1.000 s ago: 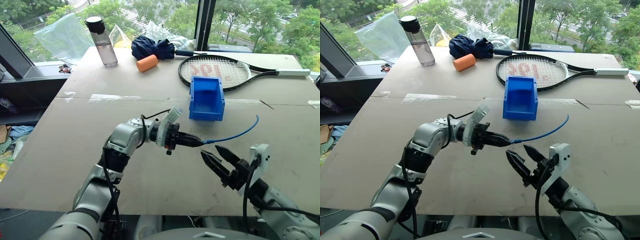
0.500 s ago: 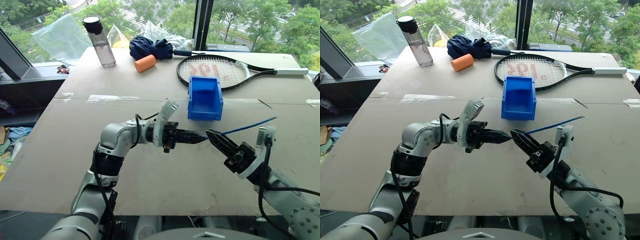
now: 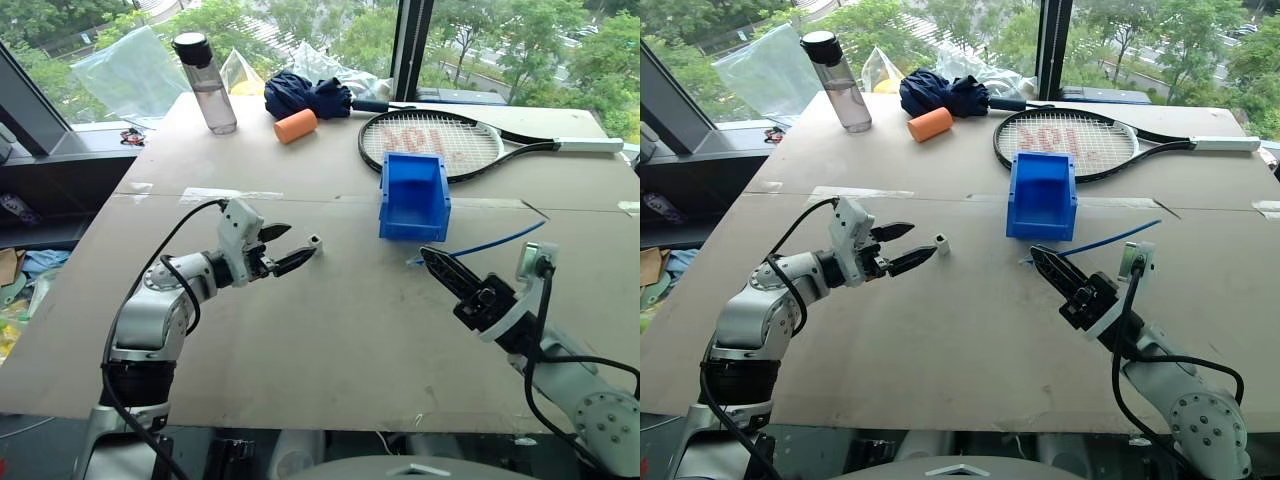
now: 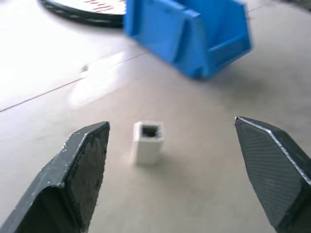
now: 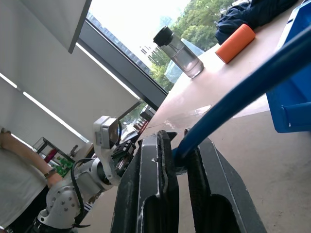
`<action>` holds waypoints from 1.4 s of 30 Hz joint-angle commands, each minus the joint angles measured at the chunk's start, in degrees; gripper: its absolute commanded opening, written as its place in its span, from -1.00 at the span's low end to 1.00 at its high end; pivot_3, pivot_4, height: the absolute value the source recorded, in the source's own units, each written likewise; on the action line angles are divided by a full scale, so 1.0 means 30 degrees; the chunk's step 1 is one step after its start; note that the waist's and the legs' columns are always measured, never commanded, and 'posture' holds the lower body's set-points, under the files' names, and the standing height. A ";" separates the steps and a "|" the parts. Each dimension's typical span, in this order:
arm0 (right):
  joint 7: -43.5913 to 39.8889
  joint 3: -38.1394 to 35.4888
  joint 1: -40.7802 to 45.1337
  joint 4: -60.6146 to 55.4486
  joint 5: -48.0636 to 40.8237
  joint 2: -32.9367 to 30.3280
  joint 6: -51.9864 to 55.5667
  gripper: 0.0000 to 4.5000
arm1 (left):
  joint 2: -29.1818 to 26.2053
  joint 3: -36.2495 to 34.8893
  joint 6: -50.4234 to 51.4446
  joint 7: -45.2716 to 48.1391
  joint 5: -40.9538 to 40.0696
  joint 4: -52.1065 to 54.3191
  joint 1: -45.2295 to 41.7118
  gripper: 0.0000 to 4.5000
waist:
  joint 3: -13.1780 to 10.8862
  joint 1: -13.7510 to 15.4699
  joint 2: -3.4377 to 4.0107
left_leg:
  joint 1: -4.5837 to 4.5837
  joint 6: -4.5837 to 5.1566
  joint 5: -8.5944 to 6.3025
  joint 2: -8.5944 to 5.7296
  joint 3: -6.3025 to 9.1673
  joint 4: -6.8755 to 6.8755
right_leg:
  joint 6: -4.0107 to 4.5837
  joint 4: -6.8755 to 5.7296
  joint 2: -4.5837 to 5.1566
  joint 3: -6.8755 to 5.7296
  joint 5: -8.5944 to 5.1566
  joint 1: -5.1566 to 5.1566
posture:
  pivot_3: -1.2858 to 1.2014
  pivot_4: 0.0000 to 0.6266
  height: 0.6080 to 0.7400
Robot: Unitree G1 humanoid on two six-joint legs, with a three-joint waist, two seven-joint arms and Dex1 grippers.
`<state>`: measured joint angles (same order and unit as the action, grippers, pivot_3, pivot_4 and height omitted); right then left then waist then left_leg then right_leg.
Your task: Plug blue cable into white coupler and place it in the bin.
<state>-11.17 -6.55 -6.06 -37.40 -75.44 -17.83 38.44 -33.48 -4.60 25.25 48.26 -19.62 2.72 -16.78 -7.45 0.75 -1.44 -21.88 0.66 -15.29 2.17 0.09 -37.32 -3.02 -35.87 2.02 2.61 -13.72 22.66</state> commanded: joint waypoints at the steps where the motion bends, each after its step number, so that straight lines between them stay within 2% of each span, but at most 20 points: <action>1: -0.0388 0.0136 0.0322 -0.0315 0.0073 -0.0162 -0.0318 -1.00 | 0.0294 0.0648 -0.2174 -0.0205 0.1103 -0.0969 -0.0508 0.85 | 0.0002 0.0047 -0.0002 | -0.0007 0.0000 0.0000 -0.0005 -0.0002 -0.0004 | 0.0000 0.0003 0.0012 0.0005 0.0000 0.0000 | 0.03 -0.52 1.00; 8: -0.0644 -0.0168 -0.0136 -0.0445 0.0387 -0.0937 -0.0459 -1.00 | 0.1405 0.1996 -0.4760 0.0080 0.2387 -0.4553 -0.1989 0.85 | 0.0010 -0.0032 -0.0017 | -0.0019 0.0001 -0.0001 -0.0008 -0.0055 -0.0010 | -0.0010 0.0003 -0.0001 -0.0003 0.0009 0.0002 | 0.03 -0.52 1.00; 12: -0.0590 -0.0209 -0.0570 -0.0739 0.0740 -0.1124 -0.0744 -1.00 | 0.2173 0.2392 -0.6246 -0.0830 0.3483 -0.7216 -0.2966 0.85 | 0.0012 -0.0102 -0.0017 | -0.0011 0.0002 -0.0001 0.0005 -0.0068 0.0001 | -0.0036 -0.0009 -0.0025 -0.0019 0.0024 0.0002 | 0.03 -0.52 1.00; 15: -0.0508 -0.0039 -0.0921 -0.1061 0.1040 -0.1084 -0.0986 -1.00 | 0.2791 0.2844 -0.7194 -0.0741 0.3956 -0.8389 -0.3225 0.50 | 0.0014 -0.0087 -0.0021 | -0.0015 0.0003 -0.0001 0.0007 -0.0068 0.0000 | -0.0053 -0.0008 -0.0028 -0.0021 0.0033 0.0001 | 0.03 -0.52 1.00; 18: -0.0494 0.0035 -0.1288 -0.1332 0.1432 -0.1108 -0.1145 -1.00 | 0.3075 0.3043 -0.8000 -0.0359 0.4195 -0.9173 -0.3305 -0.16 | 0.0018 -0.0021 -0.0023 | -0.0017 0.0003 -0.0001 0.0007 -0.0071 -0.0001 | -0.0067 -0.0007 -0.0024 -0.0020 0.0041 -0.0001 | 0.03 -0.52 1.00; 19: -0.0494 0.0040 -0.1391 -0.1381 0.1537 -0.1126 -0.1200 -1.00 | 0.3102 0.3022 -0.8210 -0.0310 0.4218 -0.9465 -0.3386 -0.44 | 0.0020 -0.0019 -0.0025 | -0.0017 0.0003 -0.0001 0.0005 -0.0069 -0.0001 | -0.0067 -0.0007 -0.0021 -0.0021 0.0041 -0.0002 | 0.03 -0.52 1.00; 21: -0.0505 0.0024 -0.1540 -0.1455 0.1853 -0.1219 -0.1309 -1.00 | 0.3132 0.2961 -0.8707 0.0052 0.4141 -1.0132 -0.3670 -0.77 | 0.0029 0.0005 -0.0022 | -0.0017 0.0002 -0.0001 0.0003 -0.0069 -0.0005 | -0.0061 -0.0008 -0.0017 -0.0022 0.0037 -0.0003 | 0.03 -0.52 1.00; 23: -0.0610 0.0078 -0.1575 -0.1494 0.2540 -0.1424 -0.1367 -1.00 | 0.3237 0.2888 -0.8980 0.1268 0.3518 -1.0488 -0.3941 -0.76 | 0.0035 0.0007 -0.0020 | -0.0013 0.0002 -0.0001 0.0001 -0.0072 -0.0010 | -0.0047 -0.0008 -0.0016 -0.0021 0.0029 -0.0009 | 0.03 -0.52 1.00; 26: -0.1324 0.0823 -0.1224 -0.1341 0.4916 -0.2637 -0.1150 -1.00 | 0.2955 0.4196 -0.7690 0.5861 0.2010 -0.8760 -0.3465 -0.76 | 0.0034 -0.0040 -0.0020 | -0.0015 0.0002 -0.0001 0.0000 -0.0080 -0.0020 | -0.0030 -0.0009 -0.0016 -0.0020 0.0020 -0.0011 | 0.03 -0.52 1.00; 31: -0.4132 0.3174 0.0895 0.0093 0.9401 -0.5801 -0.1043 -1.00 | 0.2656 0.7210 -0.8711 1.0077 0.3059 -0.7892 -0.3788 -0.76 | 0.0026 -0.0062 -0.0007 | -0.0014 0.0003 -0.0001 -0.0002 -0.0122 -0.0022 | -0.0001 0.0000 -0.0015 0.0011 0.0005 0.0000 | 0.03 -0.52 1.00; 37: -0.7781 0.6060 0.4214 0.2797 1.3318 -0.7187 -0.1995 -1.00 | 0.3816 0.9162 -1.0845 1.0544 0.5281 -1.0735 -0.5758 -0.76 | 0.0036 0.0026 -0.0019 | -0.0018 0.0005 -0.0001 -0.0009 -0.0128 -0.0044 | 0.0004 0.0003 -0.0027 0.0017 0.0003 -0.0007 | 0.03 -0.52 1.00; 42: -0.9637 0.7066 0.5740 0.4014 1.4507 -0.6501 -0.2635 -1.00 | 0.4140 0.9481 -1.1292 1.0848 0.5817 -1.1549 -0.6397 -0.76 | 0.0042 0.0039 -0.0030 | -0.0032 0.0007 -0.0002 -0.0014 -0.0124 -0.0049 | -0.0015 0.0016 -0.0024 0.0015 0.0012 -0.0008 | 0.03 -0.52 1.00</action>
<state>-38.23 14.63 10.30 -24.90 -32.44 -37.78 32.25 -21.48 22.14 -8.23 80.61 -4.45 -30.54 -35.99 -7.32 0.87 -1.53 -21.96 0.68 -15.30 2.13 -0.28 -37.47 -3.08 -35.83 1.95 2.65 -13.67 22.63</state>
